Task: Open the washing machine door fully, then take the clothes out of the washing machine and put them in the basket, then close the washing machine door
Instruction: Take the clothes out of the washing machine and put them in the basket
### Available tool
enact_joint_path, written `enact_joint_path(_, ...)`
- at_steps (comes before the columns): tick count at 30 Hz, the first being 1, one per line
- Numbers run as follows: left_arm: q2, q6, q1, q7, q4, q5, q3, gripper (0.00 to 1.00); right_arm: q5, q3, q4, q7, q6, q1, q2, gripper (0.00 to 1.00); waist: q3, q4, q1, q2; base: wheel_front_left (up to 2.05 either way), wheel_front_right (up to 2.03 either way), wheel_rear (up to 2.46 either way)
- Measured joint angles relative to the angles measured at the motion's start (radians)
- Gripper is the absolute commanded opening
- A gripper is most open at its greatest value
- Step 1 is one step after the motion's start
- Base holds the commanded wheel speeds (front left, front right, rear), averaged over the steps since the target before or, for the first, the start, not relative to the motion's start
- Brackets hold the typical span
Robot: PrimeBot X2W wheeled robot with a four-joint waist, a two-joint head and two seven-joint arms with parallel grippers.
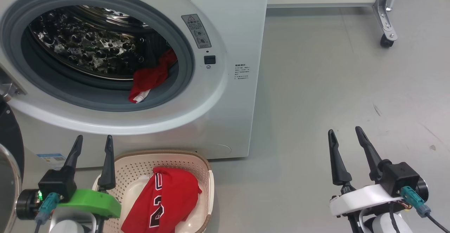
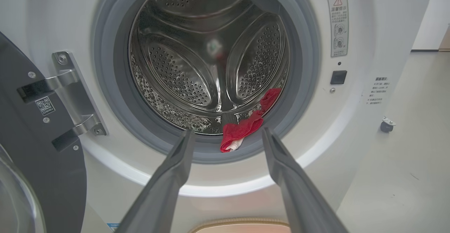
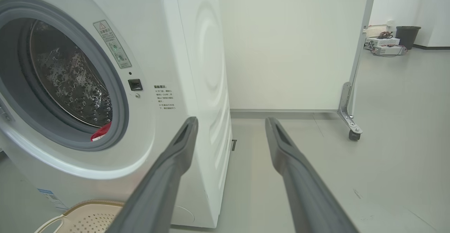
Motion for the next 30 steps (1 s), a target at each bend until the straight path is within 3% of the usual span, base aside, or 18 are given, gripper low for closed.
enact_joint_path(30,-0.002,0.0,0.099,0.0,-0.119,0.001,-0.024,1.0,-0.001,0.006,-0.007,0.0,0.009,0.012,0.005,1.0,-0.015,-0.01,0.0,0.0,0.0,0.0,0.0)
